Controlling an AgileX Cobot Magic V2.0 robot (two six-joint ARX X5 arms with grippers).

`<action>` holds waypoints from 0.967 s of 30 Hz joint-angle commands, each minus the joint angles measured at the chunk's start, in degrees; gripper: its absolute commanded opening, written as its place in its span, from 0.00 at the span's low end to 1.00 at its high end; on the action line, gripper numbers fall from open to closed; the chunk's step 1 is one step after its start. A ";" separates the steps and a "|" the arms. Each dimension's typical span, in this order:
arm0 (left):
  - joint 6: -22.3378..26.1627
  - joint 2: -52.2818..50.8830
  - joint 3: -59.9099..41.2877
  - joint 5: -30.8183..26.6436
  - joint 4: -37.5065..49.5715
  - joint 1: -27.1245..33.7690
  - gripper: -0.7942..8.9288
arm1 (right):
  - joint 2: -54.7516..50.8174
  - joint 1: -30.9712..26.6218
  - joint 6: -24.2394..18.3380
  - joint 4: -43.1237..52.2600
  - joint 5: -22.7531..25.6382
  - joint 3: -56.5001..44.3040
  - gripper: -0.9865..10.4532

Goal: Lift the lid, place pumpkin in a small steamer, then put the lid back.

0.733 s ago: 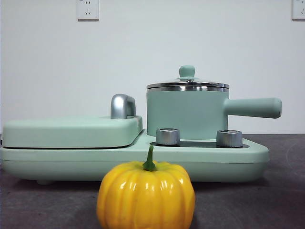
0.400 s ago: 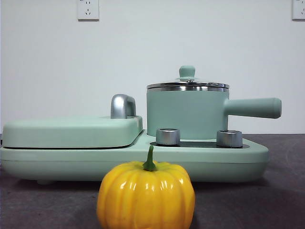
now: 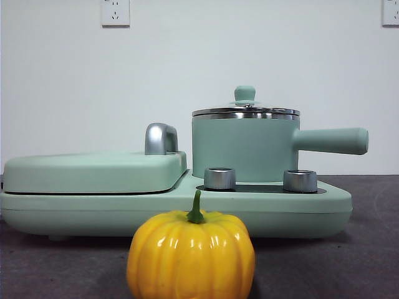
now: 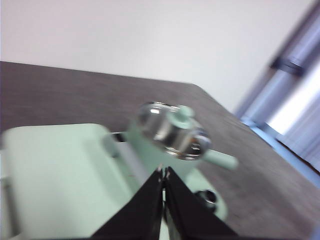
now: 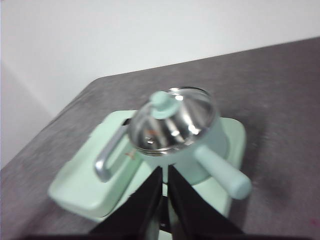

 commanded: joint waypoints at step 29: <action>3.28 21.59 13.46 3.39 0.90 -5.60 0.63 | 6.64 -0.02 -4.63 -0.39 -3.58 8.50 0.52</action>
